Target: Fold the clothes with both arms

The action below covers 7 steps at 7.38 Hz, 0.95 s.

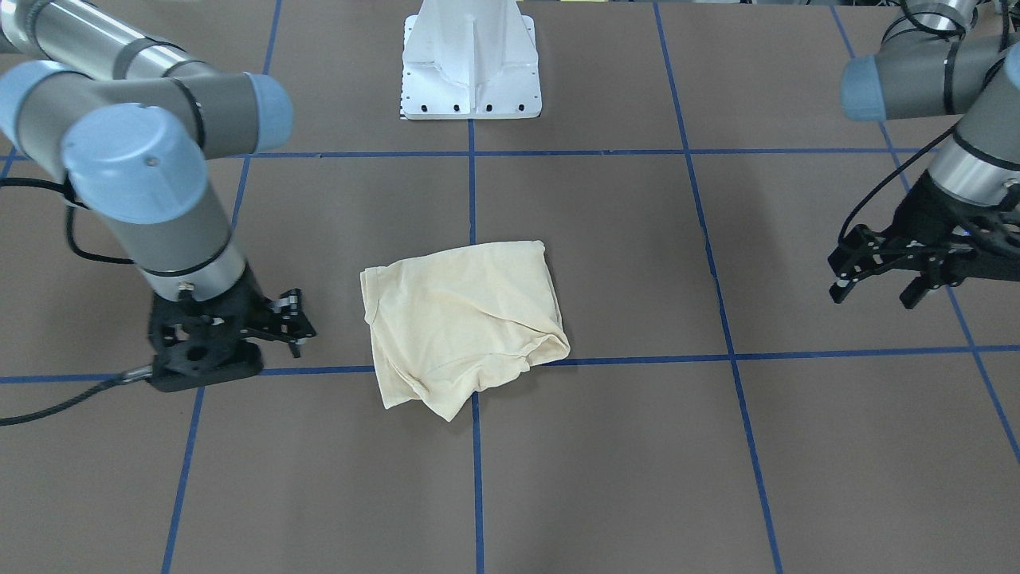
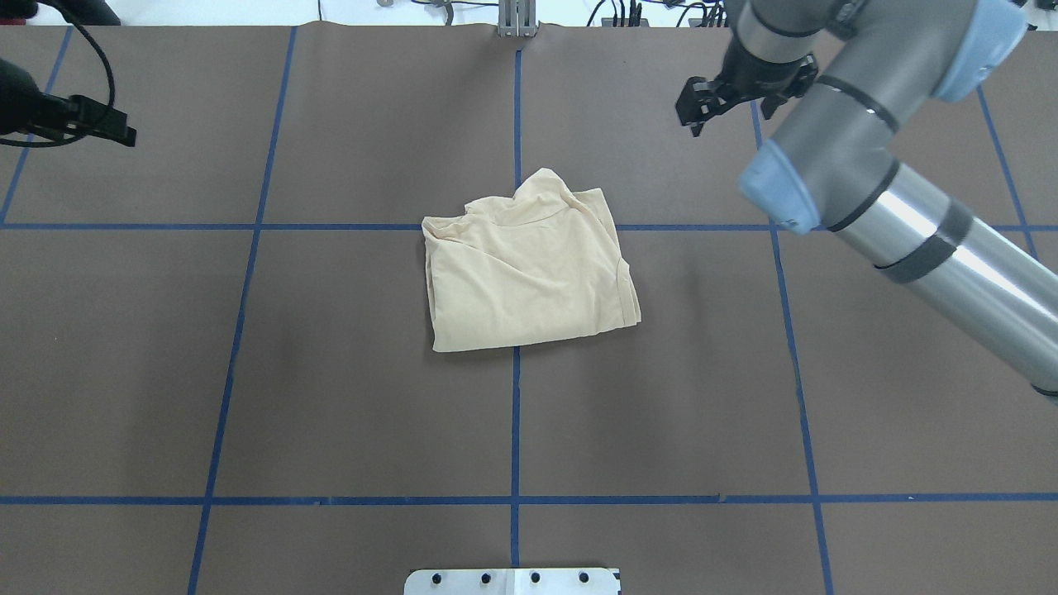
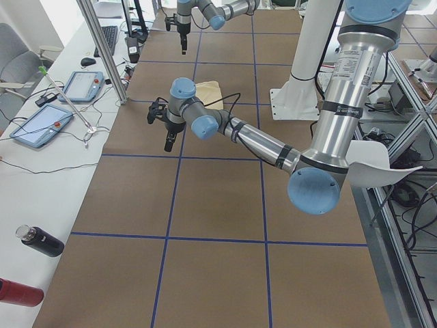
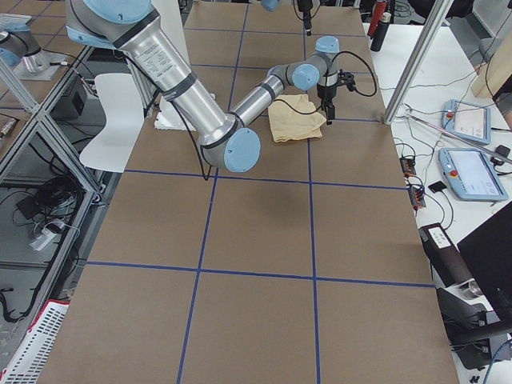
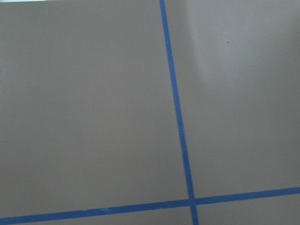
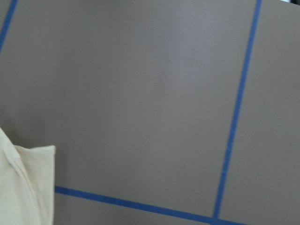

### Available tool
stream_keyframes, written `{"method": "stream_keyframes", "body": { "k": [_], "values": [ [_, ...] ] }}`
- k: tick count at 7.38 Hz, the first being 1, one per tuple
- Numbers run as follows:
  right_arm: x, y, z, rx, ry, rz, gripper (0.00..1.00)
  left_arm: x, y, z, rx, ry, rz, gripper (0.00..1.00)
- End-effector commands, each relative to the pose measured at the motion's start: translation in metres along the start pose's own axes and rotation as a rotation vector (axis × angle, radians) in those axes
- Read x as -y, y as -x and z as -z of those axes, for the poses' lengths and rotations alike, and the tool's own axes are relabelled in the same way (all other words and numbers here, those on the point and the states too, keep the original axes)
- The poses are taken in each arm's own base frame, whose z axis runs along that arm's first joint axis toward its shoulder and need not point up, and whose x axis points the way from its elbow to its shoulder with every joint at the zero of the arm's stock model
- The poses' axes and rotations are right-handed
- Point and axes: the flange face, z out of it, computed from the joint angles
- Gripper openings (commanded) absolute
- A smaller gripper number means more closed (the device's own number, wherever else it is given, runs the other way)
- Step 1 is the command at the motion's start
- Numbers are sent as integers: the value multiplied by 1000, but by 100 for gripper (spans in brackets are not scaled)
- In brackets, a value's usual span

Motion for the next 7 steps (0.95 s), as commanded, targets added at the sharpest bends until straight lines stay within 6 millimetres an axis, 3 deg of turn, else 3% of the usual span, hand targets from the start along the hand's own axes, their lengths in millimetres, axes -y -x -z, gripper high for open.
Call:
{"method": "stream_keyframes", "body": {
  "k": [1,3,4,5,6,7],
  "values": [
    [-37,-119,23,5,15,23,100,13,60,37,11,-37,34,100],
    [-64,-199,22,-15,17,116,100,17,89,61,12,-84,70,100],
    [-68,-213,20,-19,10,116,100,-2,101,57,-1,-95,56,100],
    [-73,-219,15,-27,21,109,100,-8,115,41,-4,-95,47,100],
    [-84,-238,-1,-40,55,77,100,-15,137,23,22,-52,89,100],
    [-87,-256,5,-49,48,47,100,-21,153,11,39,-25,114,100]
  ]
}}
